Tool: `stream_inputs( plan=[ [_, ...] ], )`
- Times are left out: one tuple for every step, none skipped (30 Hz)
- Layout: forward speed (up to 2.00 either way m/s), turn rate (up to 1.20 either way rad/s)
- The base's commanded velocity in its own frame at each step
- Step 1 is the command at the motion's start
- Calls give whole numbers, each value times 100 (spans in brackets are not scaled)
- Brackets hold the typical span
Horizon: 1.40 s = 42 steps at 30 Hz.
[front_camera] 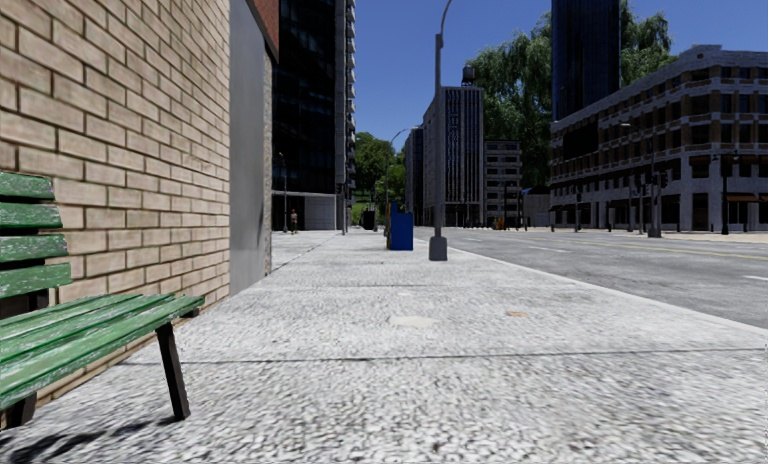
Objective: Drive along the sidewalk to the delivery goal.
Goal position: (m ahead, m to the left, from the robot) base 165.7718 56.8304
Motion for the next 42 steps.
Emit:
stream_inputs(
  plan=[
    [200,0],
    [200,0],
    [200,0],
    [200,0],
    [200,0],
    [200,0],
    [200,0],
    [200,0],
    [200,0],
    [200,0],
    [200,0],
    [200,0],
    [200,0],
    [200,0],
    [200,0],
    [200,0],
    [200,0],
    [200,0],
    [200,0],
    [200,0],
    [200,0],
    [200,0],
    [200,0],
    [200,0],
    [200,0],
    [200,0],
    [200,0],
    [200,0],
    [200,0],
    [200,0],
    [200,0],
    [200,0],
    [200,0],
    [200,0],
    [200,0],
    [200,11],
    [200,18],
    [200,20],
    [200,20],
    [200,21],
    [200,24],
    [200,25]
  ],
)
